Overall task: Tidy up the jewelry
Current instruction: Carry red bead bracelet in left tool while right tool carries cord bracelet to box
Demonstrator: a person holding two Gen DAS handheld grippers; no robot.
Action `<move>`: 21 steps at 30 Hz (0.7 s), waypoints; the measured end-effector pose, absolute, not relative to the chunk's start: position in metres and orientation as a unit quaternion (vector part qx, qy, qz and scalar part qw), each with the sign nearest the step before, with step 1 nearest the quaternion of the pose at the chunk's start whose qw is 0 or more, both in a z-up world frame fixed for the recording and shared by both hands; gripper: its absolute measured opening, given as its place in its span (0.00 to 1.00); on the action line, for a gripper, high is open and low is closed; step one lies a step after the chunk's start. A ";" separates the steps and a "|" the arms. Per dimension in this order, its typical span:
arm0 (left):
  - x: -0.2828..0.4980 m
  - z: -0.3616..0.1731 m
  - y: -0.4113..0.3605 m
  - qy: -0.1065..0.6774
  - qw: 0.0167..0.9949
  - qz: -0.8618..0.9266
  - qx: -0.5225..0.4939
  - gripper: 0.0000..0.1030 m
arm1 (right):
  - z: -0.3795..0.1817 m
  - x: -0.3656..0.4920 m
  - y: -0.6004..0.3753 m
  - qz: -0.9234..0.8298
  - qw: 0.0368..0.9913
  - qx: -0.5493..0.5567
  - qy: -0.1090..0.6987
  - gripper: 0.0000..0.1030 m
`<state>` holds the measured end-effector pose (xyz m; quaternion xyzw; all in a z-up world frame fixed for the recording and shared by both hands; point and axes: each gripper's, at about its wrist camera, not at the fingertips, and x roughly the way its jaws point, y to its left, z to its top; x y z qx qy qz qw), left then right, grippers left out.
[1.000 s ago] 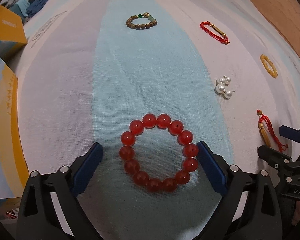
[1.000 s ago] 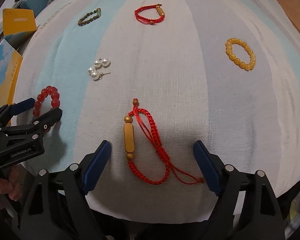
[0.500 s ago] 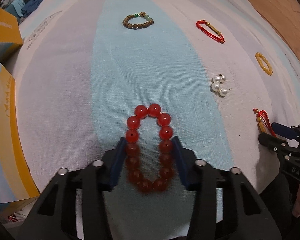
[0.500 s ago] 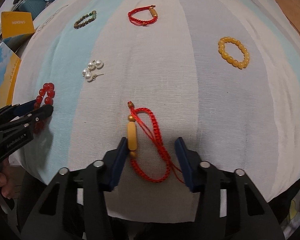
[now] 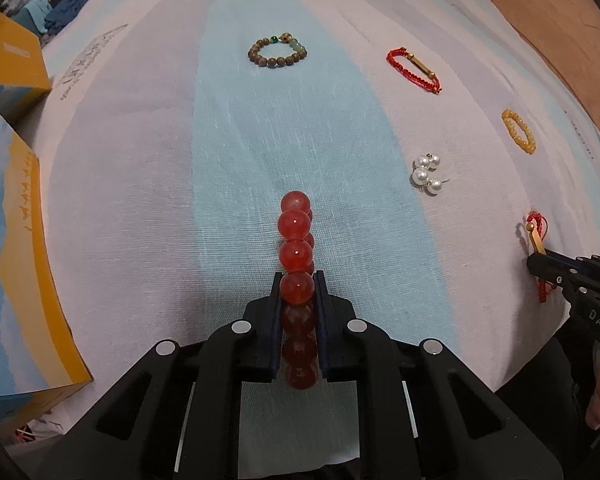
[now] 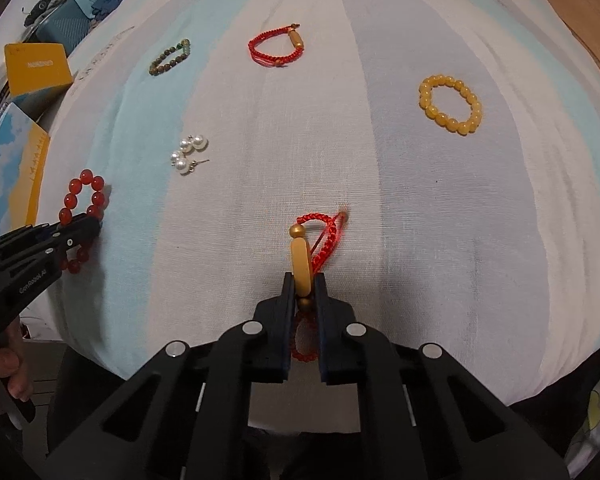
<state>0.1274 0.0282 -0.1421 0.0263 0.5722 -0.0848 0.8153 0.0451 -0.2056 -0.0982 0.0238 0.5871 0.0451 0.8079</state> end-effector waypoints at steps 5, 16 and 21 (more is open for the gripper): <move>0.125 -0.135 0.030 0.567 0.819 -0.085 0.024 0.12 | -0.090 0.046 -0.205 0.042 0.815 0.028 0.577 0.08; 0.122 -0.111 0.034 0.553 0.829 -0.081 0.018 0.12 | -0.062 0.048 -0.207 0.039 0.832 0.032 0.552 0.08; 0.120 -0.097 0.038 0.543 0.836 -0.079 0.015 0.12 | -0.048 0.050 -0.202 0.036 0.840 0.034 0.540 0.08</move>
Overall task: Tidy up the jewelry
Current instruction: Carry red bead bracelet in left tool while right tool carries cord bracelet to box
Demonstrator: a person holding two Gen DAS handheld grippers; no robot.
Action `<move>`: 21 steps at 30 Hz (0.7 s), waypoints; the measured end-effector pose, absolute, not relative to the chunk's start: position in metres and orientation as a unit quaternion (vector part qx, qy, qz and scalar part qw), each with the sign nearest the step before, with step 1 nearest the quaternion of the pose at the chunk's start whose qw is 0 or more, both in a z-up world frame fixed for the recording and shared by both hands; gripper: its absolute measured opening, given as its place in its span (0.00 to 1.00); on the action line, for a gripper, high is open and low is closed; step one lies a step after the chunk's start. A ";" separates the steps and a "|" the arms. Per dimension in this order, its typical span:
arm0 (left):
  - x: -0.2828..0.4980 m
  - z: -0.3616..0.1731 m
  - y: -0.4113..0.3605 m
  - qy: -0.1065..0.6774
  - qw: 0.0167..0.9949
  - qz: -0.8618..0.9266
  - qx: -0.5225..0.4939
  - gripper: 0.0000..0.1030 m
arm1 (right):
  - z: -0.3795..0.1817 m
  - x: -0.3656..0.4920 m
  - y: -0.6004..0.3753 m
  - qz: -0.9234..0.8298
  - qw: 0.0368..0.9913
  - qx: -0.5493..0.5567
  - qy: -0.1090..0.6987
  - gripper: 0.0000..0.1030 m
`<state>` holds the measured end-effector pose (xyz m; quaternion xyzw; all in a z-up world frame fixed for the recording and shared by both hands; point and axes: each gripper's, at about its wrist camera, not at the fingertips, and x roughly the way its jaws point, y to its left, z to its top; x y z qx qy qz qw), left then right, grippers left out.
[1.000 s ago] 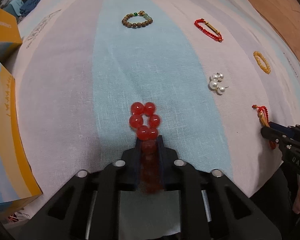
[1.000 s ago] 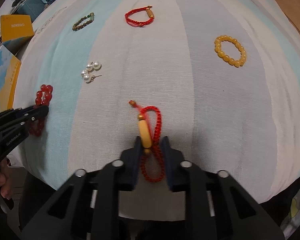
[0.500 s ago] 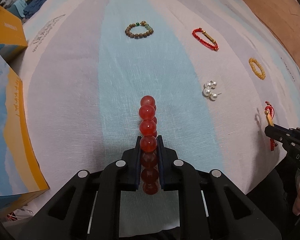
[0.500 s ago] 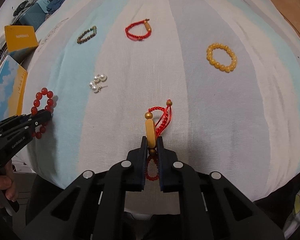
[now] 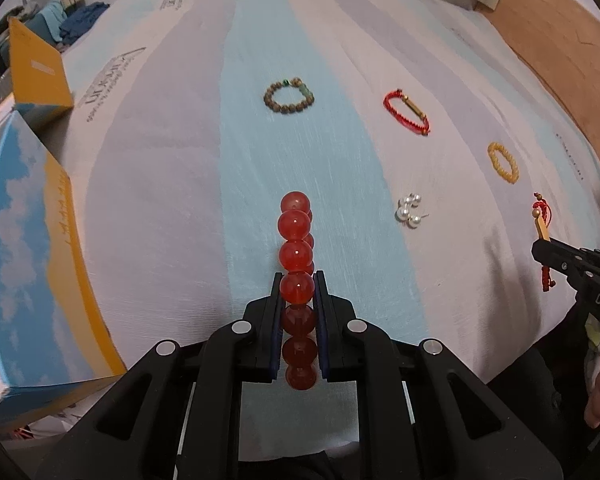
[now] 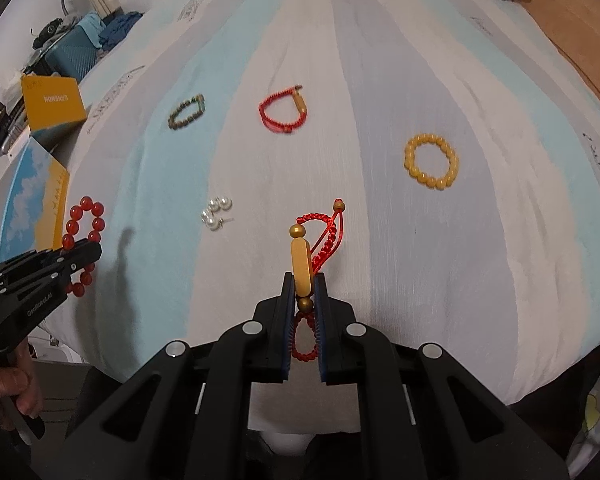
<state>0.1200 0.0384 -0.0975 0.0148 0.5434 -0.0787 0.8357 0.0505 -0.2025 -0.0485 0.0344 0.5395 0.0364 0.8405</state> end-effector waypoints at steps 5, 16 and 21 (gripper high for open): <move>0.119 -0.080 0.046 0.532 0.843 -0.073 0.013 0.12 | -0.034 0.053 -0.194 0.036 0.849 0.032 0.525 0.08; 0.116 -0.042 0.075 0.509 0.860 -0.041 0.006 0.12 | -0.004 0.060 -0.159 0.052 0.862 0.021 0.503 0.08; 0.110 -0.025 0.094 0.498 0.867 -0.027 -0.001 0.12 | 0.011 0.062 -0.132 0.070 0.868 0.012 0.492 0.08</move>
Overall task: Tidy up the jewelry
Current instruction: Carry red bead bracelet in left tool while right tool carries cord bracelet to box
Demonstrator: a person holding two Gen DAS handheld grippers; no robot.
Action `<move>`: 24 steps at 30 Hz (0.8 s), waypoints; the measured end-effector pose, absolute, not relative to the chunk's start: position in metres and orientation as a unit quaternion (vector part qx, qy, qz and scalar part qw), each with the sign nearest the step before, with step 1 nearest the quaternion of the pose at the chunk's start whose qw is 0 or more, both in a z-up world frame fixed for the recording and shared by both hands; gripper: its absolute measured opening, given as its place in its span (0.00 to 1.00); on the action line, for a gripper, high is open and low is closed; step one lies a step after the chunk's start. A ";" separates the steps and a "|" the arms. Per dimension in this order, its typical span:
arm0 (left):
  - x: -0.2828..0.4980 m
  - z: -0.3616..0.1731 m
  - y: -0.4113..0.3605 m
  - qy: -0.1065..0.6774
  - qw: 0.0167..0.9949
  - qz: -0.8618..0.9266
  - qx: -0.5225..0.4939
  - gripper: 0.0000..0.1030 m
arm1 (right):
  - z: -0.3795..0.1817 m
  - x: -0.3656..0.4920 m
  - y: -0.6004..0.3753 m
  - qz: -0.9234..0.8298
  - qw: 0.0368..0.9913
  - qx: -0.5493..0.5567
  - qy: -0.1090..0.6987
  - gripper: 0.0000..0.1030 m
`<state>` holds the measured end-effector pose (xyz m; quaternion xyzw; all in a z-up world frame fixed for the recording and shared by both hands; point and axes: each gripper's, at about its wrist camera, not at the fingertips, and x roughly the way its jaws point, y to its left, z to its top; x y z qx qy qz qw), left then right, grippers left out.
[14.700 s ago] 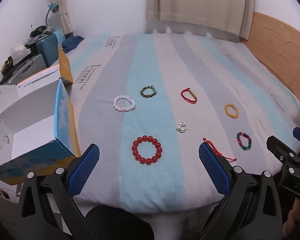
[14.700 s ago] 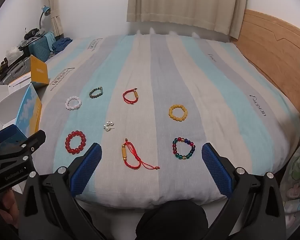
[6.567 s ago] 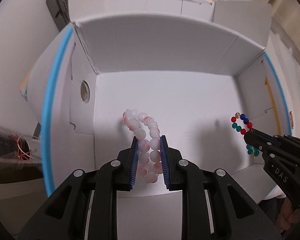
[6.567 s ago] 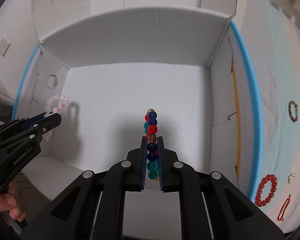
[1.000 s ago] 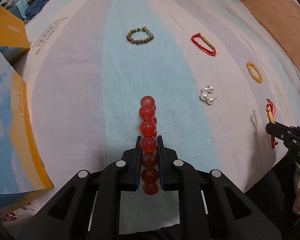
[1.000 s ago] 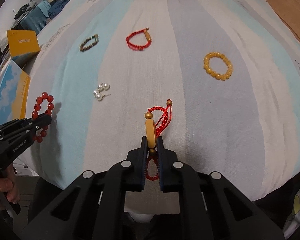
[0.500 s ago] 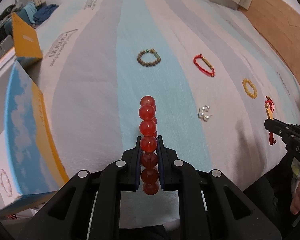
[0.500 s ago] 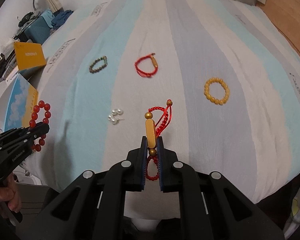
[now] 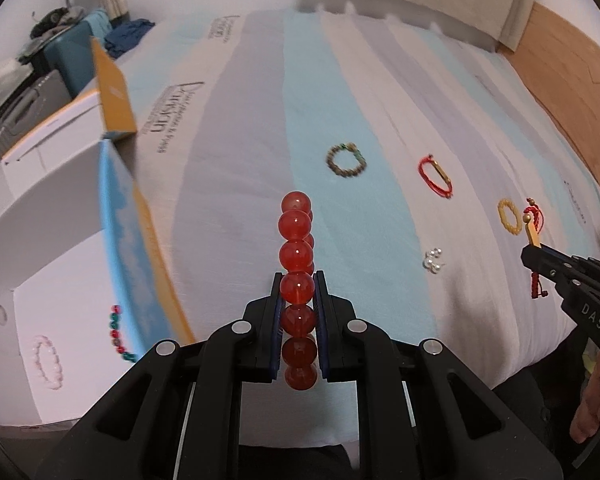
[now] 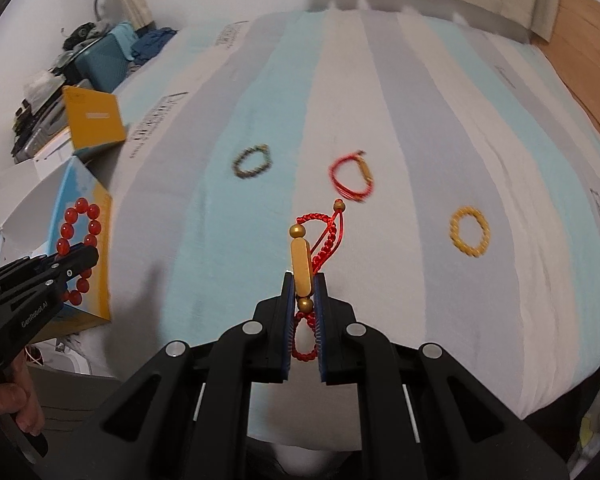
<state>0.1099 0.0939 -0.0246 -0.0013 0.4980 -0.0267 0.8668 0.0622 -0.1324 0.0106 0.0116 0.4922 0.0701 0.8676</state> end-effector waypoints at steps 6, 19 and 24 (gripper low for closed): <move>0.097 0.002 0.130 0.478 0.878 0.002 -0.012 0.12 | 0.026 0.066 -0.091 0.097 0.871 -0.005 0.482 0.08; 0.061 0.036 0.234 0.465 0.881 0.064 -0.049 0.12 | 0.063 0.059 0.027 0.174 0.871 -0.038 0.457 0.08; 0.048 0.048 0.274 0.458 0.882 0.088 -0.061 0.12 | 0.075 0.052 0.072 0.202 0.869 -0.053 0.449 0.08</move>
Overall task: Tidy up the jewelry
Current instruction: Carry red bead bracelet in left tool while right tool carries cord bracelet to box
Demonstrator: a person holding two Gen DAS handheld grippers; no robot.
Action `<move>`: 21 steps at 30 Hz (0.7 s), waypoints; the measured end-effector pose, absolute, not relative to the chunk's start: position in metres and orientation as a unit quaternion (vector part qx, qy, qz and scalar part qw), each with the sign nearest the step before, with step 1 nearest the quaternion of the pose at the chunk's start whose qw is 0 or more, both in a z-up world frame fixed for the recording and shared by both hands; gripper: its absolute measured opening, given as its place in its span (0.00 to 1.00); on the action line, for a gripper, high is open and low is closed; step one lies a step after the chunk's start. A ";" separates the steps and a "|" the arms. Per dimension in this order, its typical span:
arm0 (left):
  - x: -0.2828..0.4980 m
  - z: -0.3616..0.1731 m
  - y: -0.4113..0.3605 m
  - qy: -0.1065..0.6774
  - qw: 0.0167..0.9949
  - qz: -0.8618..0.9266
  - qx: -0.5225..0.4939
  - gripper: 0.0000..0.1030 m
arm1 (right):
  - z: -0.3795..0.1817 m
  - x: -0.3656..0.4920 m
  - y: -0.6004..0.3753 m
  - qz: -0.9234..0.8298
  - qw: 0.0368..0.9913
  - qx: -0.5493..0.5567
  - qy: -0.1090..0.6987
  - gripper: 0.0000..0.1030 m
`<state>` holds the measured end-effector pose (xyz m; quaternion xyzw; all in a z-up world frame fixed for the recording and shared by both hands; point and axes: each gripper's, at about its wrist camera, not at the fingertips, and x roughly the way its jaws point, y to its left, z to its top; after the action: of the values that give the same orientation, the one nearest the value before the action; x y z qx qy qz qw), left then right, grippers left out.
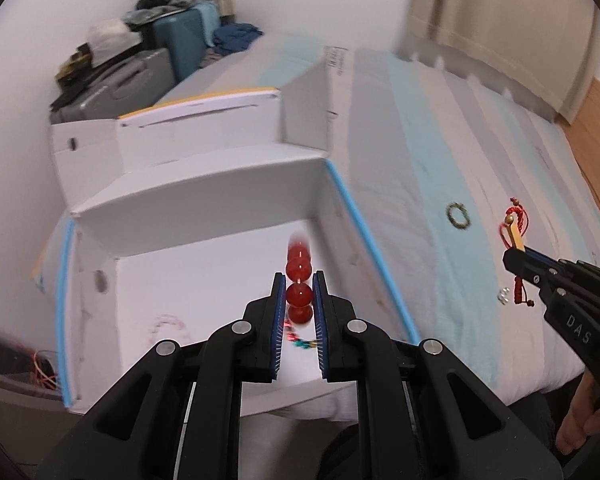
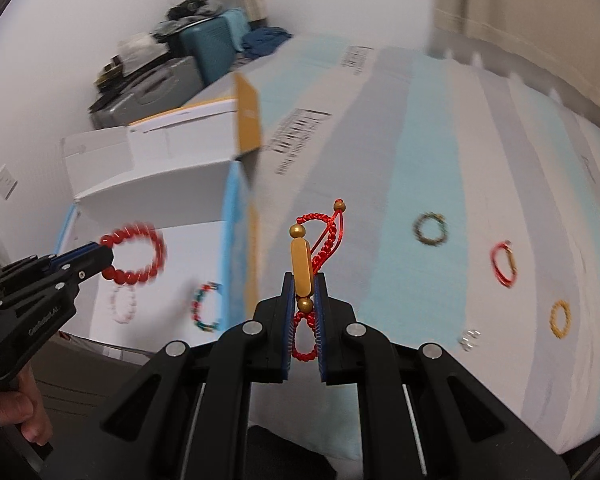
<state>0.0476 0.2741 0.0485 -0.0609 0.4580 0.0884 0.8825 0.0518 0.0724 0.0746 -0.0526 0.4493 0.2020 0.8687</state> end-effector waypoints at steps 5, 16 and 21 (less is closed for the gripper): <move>0.036 0.052 0.304 0.458 0.880 0.107 -0.069 0.12 | 0.078 0.047 0.118 0.230 0.861 -0.065 0.450 0.08; 0.012 0.038 0.366 0.470 0.865 0.149 -0.094 0.12 | 0.056 0.032 0.205 0.278 0.832 -0.098 0.469 0.08; 0.008 0.015 0.385 0.485 0.854 0.154 -0.113 0.12 | 0.037 0.030 0.230 0.286 0.817 -0.112 0.488 0.08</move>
<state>0.0083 0.3853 0.0154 -0.1128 0.4846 0.1537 0.8537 0.0303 0.2296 0.0370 -0.1119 0.4882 0.2858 0.8170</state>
